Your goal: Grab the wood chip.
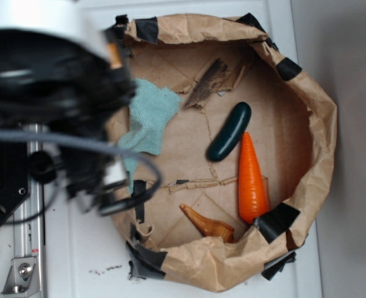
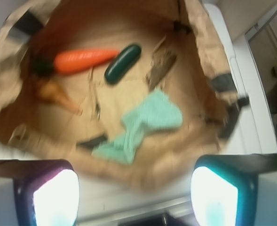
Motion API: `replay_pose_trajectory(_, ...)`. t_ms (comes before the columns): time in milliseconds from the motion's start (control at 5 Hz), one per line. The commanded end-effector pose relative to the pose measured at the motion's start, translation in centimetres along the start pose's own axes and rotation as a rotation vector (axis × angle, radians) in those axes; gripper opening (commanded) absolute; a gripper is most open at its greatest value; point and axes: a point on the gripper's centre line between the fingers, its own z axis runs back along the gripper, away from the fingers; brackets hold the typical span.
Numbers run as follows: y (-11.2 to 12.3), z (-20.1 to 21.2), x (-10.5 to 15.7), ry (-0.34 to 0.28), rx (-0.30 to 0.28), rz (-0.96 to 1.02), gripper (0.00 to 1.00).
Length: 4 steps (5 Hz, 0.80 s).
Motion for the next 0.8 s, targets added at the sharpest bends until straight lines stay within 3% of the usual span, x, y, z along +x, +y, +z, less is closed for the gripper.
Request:
replay_pose_trajectory(0,3.6,-2.2,3.9,-0.159,0.013,0.428,1.0)
replay_pose_trajectory(200,3.1,-6.2,6.6,-0.175,0.015,0.493,1.0)
replay_pose_trajectory(600,3.6,-9.3,7.4,-0.123,0.058,0.624,1.0)
